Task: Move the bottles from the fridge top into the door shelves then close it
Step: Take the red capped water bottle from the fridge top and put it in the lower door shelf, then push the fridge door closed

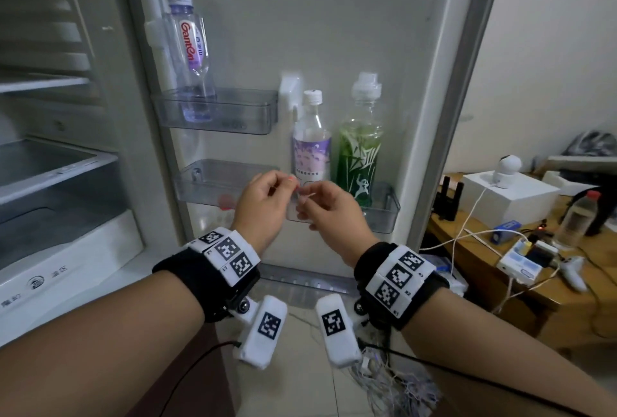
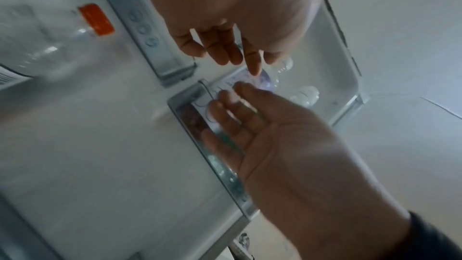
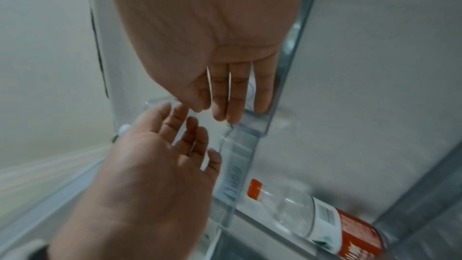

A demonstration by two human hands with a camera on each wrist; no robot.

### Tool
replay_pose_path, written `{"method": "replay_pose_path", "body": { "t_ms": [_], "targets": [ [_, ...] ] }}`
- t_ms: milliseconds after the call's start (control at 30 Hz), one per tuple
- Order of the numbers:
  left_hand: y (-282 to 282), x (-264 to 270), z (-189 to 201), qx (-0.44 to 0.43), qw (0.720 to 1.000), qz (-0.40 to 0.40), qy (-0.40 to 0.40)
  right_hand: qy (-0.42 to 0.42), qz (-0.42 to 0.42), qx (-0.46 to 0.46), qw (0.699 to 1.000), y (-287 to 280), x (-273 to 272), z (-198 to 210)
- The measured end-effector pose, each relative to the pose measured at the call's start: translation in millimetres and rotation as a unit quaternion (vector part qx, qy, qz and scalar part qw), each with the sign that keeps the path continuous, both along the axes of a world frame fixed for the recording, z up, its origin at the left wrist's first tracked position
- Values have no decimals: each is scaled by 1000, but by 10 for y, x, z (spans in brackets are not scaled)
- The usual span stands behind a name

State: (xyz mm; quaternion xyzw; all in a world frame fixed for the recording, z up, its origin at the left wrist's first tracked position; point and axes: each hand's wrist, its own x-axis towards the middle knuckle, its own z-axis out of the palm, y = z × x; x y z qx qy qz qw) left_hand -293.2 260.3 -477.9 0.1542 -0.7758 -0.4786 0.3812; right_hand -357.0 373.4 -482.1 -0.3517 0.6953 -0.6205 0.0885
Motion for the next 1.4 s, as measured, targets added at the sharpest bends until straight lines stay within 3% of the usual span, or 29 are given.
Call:
{"method": "replay_pose_path", "body": {
  "t_ms": [100,233,367,733,933,1166,1400],
  "targets": [
    [222,-103,17,-45,998,-44,-12,26,-46,-89,995,297,-98,244],
    [462,-244,-38,-71,991,-77,-86,34,-100,-144,984,640,-246,520],
    [600,-275,-53,-81,984,-45,-155,10,-117,-166,979,817,-354,637],
    [706,-157,-81,-104,977,-10,-186,-14,-160,-205,966,1037,-285,636],
    [662,130,-97,-109,977,-9,-185,7,-211,-213,954,1049,-40,721],
    [584,732,-54,-112,978,-18,-176,17,-329,-265,906,1126,260,868],
    [595,1456,224,-128,983,-56,-115,23,-303,-264,915,1040,969,769]
  ]
}}
